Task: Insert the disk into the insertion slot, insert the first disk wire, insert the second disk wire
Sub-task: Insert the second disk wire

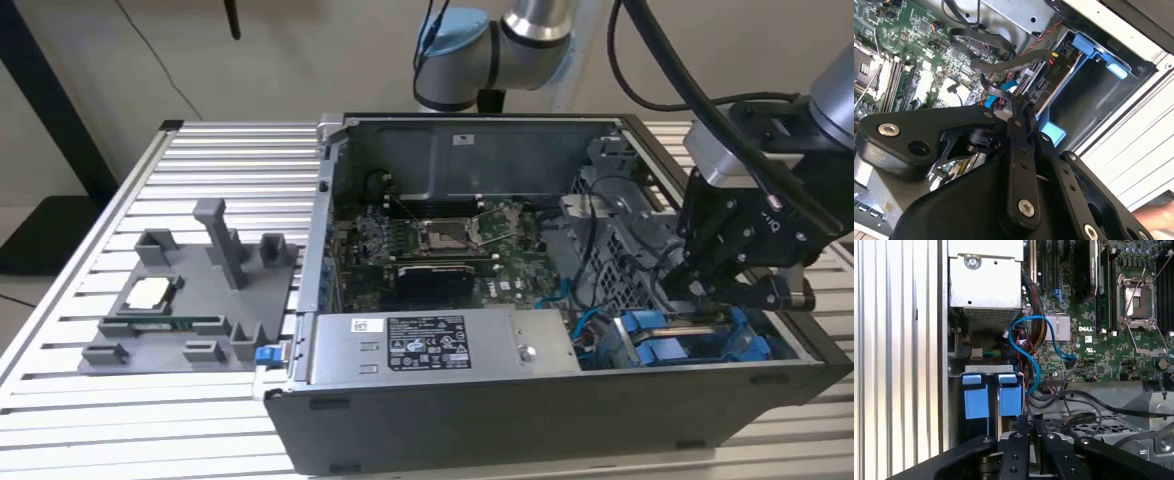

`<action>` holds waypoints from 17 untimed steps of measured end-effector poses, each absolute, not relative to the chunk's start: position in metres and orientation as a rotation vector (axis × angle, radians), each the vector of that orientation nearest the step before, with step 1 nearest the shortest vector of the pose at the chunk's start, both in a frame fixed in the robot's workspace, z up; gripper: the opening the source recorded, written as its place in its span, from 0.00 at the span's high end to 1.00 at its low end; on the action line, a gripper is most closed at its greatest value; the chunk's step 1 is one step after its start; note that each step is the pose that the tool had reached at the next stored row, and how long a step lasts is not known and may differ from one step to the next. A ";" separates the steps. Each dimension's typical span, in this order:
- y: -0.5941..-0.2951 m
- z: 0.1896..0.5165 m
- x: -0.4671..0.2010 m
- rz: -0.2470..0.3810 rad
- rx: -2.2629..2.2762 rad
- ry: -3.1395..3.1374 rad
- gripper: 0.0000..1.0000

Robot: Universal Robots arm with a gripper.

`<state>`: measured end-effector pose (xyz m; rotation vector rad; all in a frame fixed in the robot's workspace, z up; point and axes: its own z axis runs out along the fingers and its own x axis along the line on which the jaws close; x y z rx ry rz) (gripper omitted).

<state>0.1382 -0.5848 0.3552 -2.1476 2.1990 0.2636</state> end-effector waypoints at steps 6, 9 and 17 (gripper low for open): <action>-0.591 0.353 0.139 0.264 -2.148 2.199 0.84; -0.593 0.352 0.139 0.264 -2.148 2.199 0.84; -0.593 0.347 0.146 0.263 -2.148 2.199 0.84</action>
